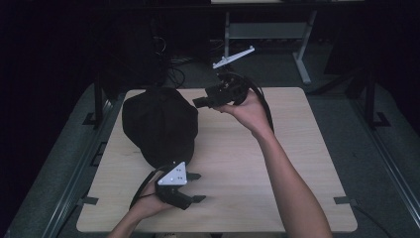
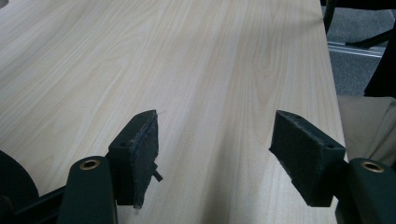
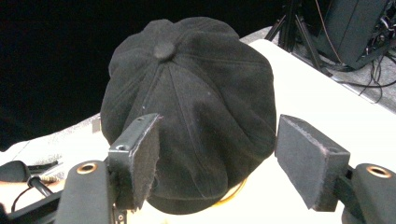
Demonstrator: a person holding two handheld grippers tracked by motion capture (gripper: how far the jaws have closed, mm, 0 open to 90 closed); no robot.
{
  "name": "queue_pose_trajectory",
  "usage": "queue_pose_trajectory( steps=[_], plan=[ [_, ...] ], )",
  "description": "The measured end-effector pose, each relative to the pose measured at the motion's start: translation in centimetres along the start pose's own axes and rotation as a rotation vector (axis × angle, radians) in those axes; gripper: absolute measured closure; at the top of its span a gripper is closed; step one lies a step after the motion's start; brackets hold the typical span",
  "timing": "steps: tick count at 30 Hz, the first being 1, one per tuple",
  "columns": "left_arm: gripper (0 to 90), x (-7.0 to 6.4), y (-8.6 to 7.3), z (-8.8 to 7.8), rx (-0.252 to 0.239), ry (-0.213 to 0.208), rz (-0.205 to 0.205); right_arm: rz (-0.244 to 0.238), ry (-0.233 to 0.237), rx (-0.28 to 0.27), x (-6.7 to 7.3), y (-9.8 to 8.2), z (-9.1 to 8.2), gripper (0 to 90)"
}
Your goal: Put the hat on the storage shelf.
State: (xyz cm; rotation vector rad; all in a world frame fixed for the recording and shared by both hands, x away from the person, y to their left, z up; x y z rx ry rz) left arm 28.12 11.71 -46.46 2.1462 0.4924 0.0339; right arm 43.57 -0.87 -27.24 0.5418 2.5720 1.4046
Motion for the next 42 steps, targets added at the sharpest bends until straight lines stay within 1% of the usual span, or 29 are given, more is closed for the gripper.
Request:
queue_pose_trajectory(
  steps=[3, 7, 9, 15, 16, 17, 18, 19, 20, 24, 27, 28, 34, 38, 42],
  plan=[
    [31.7, -0.1, 0.0, 0.0, -0.001, -0.001, -0.003, 0.009, -0.003, -0.004, -0.1, -0.5, -0.4, 30.4],
    [31.7, 0.0, 0.0, 0.0, 0.0, 0.003, 0.005, 0.018, -0.012, 0.0, -0.4, -1.5, -1.0, 30.1],
    [31.7, -0.1, 0.0, 0.0, -0.001, 0.002, -0.001, 0.028, -0.013, 0.003, -0.5, -2.0, -1.3, 29.9],
    [31.6, -0.1, -0.1, 0.1, 0.005, 0.005, 0.004, 0.05, -0.017, 0.004, -0.8, -3.5, -2.1, 29.3],
    [31.5, -0.2, -0.1, 0.2, 0.0, 0.005, 0.004, 0.058, -0.016, 0.004, -0.9, -3.8, -2.3, 29.0],
    [31.5, -0.2, -0.1, 0.2, 0.003, 0.006, 0.014, 0.059, -0.019, 0.001, -1.0, -4.1, -2.4, 29.0],
    [31.6, -0.1, -0.1, 0.2, 0.007, 0.008, 0.019, 0.067, -0.021, 0.001, -1.1, -4.4, -2.6, 29.0],
    [31.5, -0.2, -0.1, 0.3, 0.004, 0.007, 0.014, 0.073, -0.02, 0.001, -1.2, -4.7, -2.7, 29.0],
    [31.5, -0.2, -0.1, 0.3, 0.004, 0.007, 0.014, 0.078, -0.028, 0.001, -1.4, -5.1, -2.9, 28.9],
    [31.4, -0.1, -0.1, 0.2, 0.004, 0.009, 0.014, 0.106, -0.036, 0.004, -1.7, -6.3, -3.5, 28.7],
    [31.4, -0.1, -0.2, 0.3, 0.006, 0.01, 0.013, 0.118, -0.043, 0.003, -1.9, -7.1, -3.9, 28.5],
    [31.3, -0.2, -0.2, 0.3, 0.006, 0.011, 0.013, 0.124, -0.047, 0.011, -2.1, -7.6, -4.1, 28.3],
    [31.1, -0.2, -0.2, 0.4, 0.013, 0.01, 0.013, 0.149, -0.06, 0.008, -2.5, -9.3, -4.8, 28.1],
    [31.0, -0.1, -0.2, 0.5, 0.013, 0.014, 0.011, 0.171, -0.063, 0.011, -2.6, -10.6, -5.3, 27.8],
    [31.0, -0.1, -0.3, 0.4, 0.016, 0.016, 0.013, 0.183, -0.061, 0.011, -2.6, -11.7, -5.6, 27.4]
  ],
)
Point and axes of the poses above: each handheld gripper's, and its own axes: z roughly forward along the jaws, y roughly out of its top, x roughly to its left, the point moved 6 cm from there along z, roughly forward along the jaws, and after that the axes turned 13 degrees about -z, right-handed, at the moved point
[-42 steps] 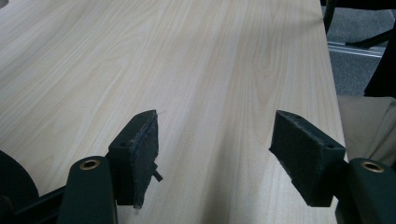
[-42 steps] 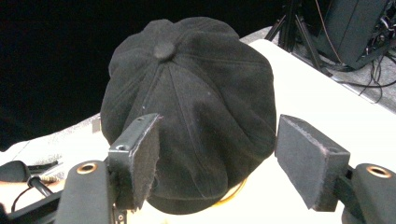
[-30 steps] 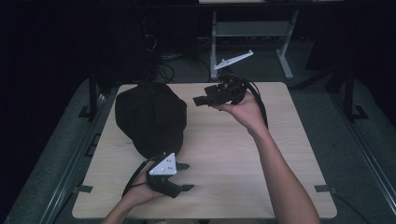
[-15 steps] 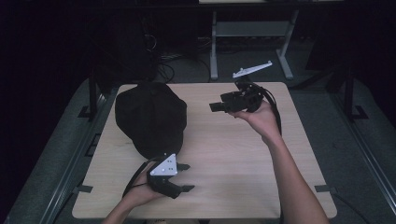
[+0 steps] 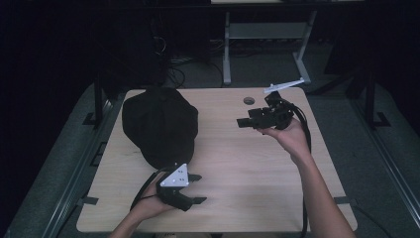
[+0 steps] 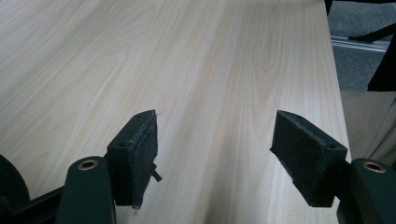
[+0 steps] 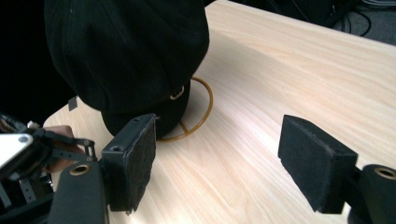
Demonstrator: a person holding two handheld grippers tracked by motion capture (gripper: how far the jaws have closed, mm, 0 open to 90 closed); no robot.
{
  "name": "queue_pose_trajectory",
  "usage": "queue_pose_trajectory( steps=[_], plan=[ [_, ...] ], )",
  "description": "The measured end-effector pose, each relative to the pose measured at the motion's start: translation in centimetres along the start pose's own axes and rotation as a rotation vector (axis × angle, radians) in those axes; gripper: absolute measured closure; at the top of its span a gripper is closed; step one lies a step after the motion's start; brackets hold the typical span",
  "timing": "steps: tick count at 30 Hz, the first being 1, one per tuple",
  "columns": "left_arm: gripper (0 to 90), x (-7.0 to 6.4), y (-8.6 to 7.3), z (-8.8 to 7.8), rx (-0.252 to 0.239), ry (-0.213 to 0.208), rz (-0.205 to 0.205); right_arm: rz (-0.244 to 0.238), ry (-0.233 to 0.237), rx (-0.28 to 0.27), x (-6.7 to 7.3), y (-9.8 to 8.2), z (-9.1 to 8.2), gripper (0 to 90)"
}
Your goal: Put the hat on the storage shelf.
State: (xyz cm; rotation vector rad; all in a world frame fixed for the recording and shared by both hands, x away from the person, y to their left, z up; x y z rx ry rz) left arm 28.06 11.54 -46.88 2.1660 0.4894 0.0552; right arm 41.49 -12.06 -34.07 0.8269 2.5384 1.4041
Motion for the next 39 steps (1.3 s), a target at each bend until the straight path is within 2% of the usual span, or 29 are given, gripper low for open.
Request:
queue_pose_trajectory(
  steps=[5, 7, 11, 16, 33, 39],
  plan=[
    [31.0, 0.0, 0.0, 0.0, -0.006, -0.002, -0.004, 0.025, -0.001, 0.01, -0.2, -1.4, -0.5, 27.2],
    [31.0, 0.0, 0.0, 0.1, -0.006, -0.005, -0.009, 0.019, -0.005, 0.008, -0.4, -1.9, -0.6, 27.0],
    [30.0, 0.0, -0.1, 0.2, 0.008, -0.005, -0.01, 0.038, -0.006, 0.008, -0.5, -3.0, -1.0, 26.8],
    [29.9, 0.0, 0.0, 0.1, -0.002, -0.001, -0.017, 0.048, -0.008, 0.012, -0.6, -4.2, -1.3, 26.7],
    [28.3, 0.1, -0.2, 0.2, 0.008, 0.003, -0.024, 0.086, -0.013, 0.01, -0.5, -8.3, -2.9, 26.4],
    [28.2, 0.1, -0.3, 0.3, 0.009, 0.002, -0.023, 0.113, -0.022, 0.009, -0.6, -10.2, -3.5, 26.2]
  ],
)
Point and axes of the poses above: each handheld gripper's, and its own axes: z roughly forward along the jaws, y roughly out of its top, x roughly to its left, the point moved 6 cm from there along z, roughly forward along the jaws, and after that the axes turned 13 degrees about -z, right-handed, at the moved point
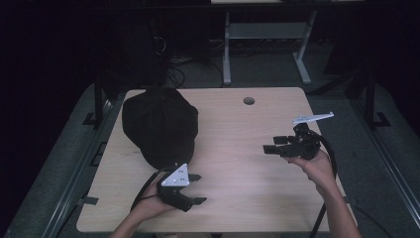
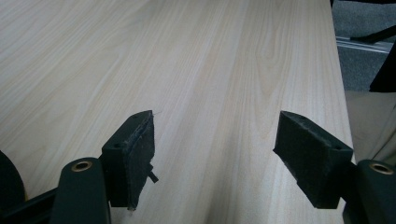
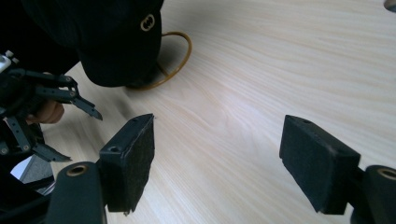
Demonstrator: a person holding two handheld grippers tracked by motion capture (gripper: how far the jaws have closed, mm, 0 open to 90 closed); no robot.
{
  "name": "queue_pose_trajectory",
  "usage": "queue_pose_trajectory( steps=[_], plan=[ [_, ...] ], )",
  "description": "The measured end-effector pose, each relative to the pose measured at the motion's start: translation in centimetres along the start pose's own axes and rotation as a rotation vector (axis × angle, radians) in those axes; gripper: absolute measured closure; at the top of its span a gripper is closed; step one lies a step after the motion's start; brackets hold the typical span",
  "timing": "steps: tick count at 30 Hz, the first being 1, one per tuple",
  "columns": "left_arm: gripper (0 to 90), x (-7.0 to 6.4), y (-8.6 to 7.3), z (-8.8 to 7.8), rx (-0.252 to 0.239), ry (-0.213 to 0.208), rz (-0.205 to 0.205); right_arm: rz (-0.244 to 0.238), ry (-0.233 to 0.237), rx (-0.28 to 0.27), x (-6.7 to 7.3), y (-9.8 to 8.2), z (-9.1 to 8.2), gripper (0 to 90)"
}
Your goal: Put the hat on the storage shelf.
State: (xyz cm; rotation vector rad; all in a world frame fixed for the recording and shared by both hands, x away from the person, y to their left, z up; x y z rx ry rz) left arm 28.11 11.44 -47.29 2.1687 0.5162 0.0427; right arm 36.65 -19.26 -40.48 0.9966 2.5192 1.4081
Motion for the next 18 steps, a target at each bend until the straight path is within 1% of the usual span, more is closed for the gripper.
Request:
queue_pose_trajectory(
  steps=[6, 8, 10, 18],
  plan=[
    [28.3, -0.1, -0.1, 0.1, 0.004, -0.003, -0.001, 0.01, -0.006, -0.005, 0.1, -1.5, -0.7, 26.0],
    [28.2, -0.1, -0.1, 0.2, 0.004, -0.003, -0.002, 0.015, -0.007, -0.016, 0.1, -1.9, -1.0, 26.0],
    [28.2, -0.1, -0.1, 0.2, 0.005, -0.003, -0.002, 0.024, -0.007, -0.015, 0.1, -2.4, -1.2, 25.8],
    [28.2, -0.2, -0.1, 0.2, 0.007, -0.004, -0.001, 0.033, -0.016, -0.012, 0.3, -3.9, -1.7, 25.3]
  ],
)
Point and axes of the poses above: each handheld gripper's, and its own axes: z roughly forward along the jaws, y roughly out of its top, x roughly to its left, the point moved 6 cm from there along z, roughly forward along the jaws, and after that the axes turned 13 degrees about -z, right-handed, at the moved point
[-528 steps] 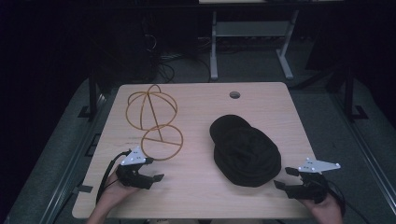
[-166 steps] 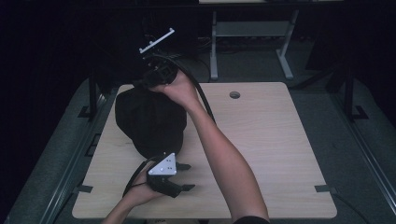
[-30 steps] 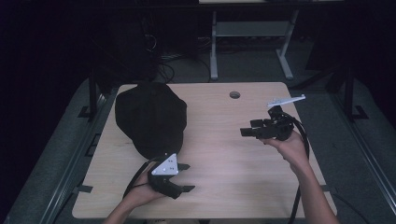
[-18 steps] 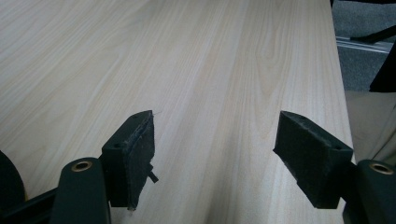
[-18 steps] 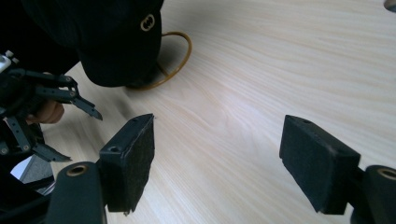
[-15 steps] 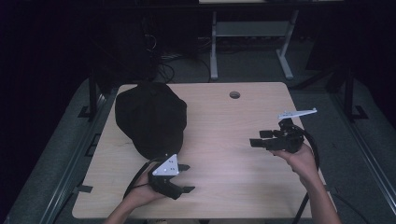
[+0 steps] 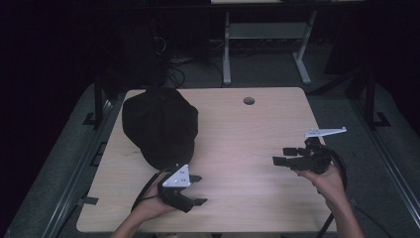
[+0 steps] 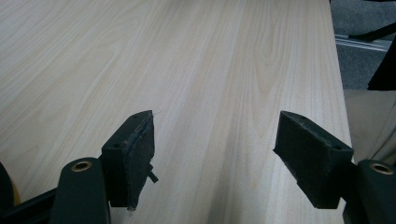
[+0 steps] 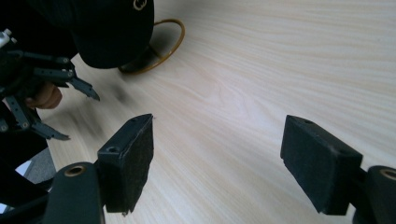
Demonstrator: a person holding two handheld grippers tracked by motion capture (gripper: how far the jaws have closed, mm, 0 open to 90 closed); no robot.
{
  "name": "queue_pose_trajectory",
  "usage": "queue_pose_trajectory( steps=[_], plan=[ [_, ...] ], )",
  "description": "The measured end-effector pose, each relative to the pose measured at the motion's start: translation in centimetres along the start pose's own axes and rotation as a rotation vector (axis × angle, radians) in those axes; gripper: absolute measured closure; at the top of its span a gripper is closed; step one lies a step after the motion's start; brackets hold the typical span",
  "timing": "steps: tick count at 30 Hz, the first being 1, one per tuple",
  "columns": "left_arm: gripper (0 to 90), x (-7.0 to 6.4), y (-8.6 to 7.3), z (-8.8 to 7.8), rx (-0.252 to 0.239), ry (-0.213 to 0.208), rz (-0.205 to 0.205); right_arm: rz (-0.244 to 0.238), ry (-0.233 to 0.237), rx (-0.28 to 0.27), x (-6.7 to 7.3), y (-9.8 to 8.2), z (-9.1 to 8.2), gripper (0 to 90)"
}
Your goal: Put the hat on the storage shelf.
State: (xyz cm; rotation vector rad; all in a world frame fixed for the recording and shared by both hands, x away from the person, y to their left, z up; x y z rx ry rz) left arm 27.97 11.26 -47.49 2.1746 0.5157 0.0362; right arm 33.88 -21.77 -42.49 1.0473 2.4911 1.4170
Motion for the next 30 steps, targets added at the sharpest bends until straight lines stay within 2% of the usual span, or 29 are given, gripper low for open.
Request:
queue_pose_trajectory(
  steps=[21, 27, 30],
  plan=[
    [27.8, -0.3, 0.0, 0.3, 0.009, -0.009, 0.002, 0.004, 0.012, -0.007, 1.9, -4.3, -0.7, 24.3],
    [27.8, -0.6, 0.0, 0.5, 0.011, -0.017, -0.007, -0.003, 0.01, -0.028, 2.9, -5.4, -0.8, 23.1],
    [27.8, -0.7, 0.2, 0.7, 0.008, -0.023, -0.011, -0.012, 0.015, -0.062, 3.6, -6.0, -0.7, 22.4]
  ],
)
Point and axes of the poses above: each handheld gripper's, and its own axes: z roughly forward along the jaws, y roughly out of its top, x roughly to its left, the point moved 6 cm from there along z, roughly forward along the jaws, and after that the axes turned 13 degrees about -z, right-handed, at the moved point
